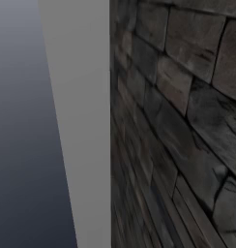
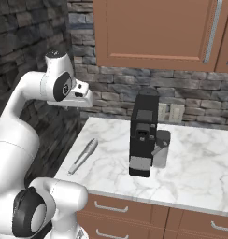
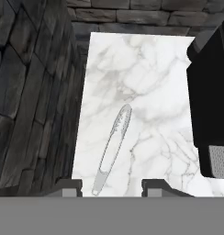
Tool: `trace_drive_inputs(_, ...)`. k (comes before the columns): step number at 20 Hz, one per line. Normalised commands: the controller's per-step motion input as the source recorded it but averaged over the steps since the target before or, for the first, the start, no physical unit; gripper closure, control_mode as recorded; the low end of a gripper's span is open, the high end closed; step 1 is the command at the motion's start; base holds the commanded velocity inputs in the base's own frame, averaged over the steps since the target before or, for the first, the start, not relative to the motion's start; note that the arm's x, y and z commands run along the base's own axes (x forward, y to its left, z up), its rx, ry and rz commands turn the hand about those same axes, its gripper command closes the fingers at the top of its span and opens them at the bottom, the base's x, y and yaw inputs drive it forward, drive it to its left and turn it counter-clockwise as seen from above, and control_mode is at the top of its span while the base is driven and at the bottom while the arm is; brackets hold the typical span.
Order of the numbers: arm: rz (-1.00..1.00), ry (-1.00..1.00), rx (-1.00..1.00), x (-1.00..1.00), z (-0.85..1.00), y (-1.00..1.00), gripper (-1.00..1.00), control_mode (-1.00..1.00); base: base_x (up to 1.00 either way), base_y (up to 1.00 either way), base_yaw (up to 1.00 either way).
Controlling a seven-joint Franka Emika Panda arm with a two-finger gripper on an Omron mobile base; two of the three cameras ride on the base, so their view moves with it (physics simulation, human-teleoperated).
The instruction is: Pick up the tongs from the counter and place them near the plate next to the oven.
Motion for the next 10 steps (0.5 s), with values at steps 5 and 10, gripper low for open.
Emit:
trace_drive_inputs(5,0.0,-0.01,0.0,0.0,0.0,0.0,-1.0,-1.0,0.0,0.0,0.0)
trace_drive_inputs(10,0.0,0.01,0.0,0.0,-0.08,-0.01,-1.0,-1.0,0.0,0.0,0.0)
